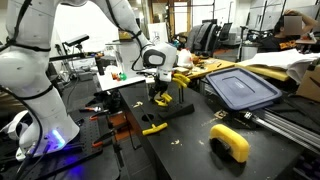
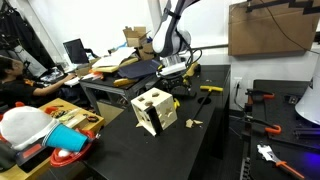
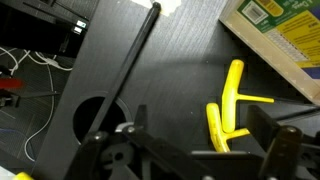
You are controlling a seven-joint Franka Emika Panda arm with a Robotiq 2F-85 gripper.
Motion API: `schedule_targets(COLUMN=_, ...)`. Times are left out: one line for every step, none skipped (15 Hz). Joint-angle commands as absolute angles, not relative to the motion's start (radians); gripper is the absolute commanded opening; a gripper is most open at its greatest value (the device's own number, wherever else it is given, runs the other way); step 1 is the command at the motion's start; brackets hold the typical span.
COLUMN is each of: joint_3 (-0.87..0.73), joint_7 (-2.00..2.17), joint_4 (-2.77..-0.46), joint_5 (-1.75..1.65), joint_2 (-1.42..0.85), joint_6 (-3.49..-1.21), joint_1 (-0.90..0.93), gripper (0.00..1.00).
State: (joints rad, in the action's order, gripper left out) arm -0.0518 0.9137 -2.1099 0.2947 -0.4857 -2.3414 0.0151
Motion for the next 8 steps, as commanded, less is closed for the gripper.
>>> schedule_targets(joint_3=-0.077, joint_7=0.949, joint_4=-2.102, joint_5=0.267, joint_2=-0.501, joint_6=-2.389, joint_1=0.047, gripper=1.0)
schedule_targets(joint_3=-0.081, joint_7=0.951, joint_4=-2.102, joint_5=0.261, joint_2=-0.505, joint_6=-2.399, joint_1=0.052, gripper=1.0)
schedule_targets(joint_3=-0.086, joint_7=0.952, joint_4=-2.103, joint_5=0.251, joint_2=-0.51, joint_6=-2.409, joint_1=0.058, gripper=1.0)
schedule_targets(joint_3=-0.089, joint_7=0.952, joint_4=-2.103, joint_5=0.246, joint_2=-0.514, joint_6=-2.417, joint_1=0.062, gripper=1.0)
schedule_targets(joint_3=-0.094, joint_7=0.955, joint_4=-2.104, joint_5=0.239, joint_2=-0.518, joint_6=-2.426, joint_1=0.068, gripper=1.0)
schedule_targets(joint_3=-0.097, joint_7=0.955, joint_4=-2.104, joint_5=0.232, joint_2=-0.521, joint_6=-2.432, joint_1=0.072, gripper=1.0)
schedule_targets(joint_3=-0.1, joint_7=0.957, joint_4=-2.105, joint_5=0.227, joint_2=-0.524, joint_6=-2.44, joint_1=0.076, gripper=1.0)
schedule_targets(joint_3=-0.102, joint_7=0.958, joint_4=-2.106, joint_5=0.222, joint_2=-0.527, joint_6=-2.45, joint_1=0.078, gripper=1.0)
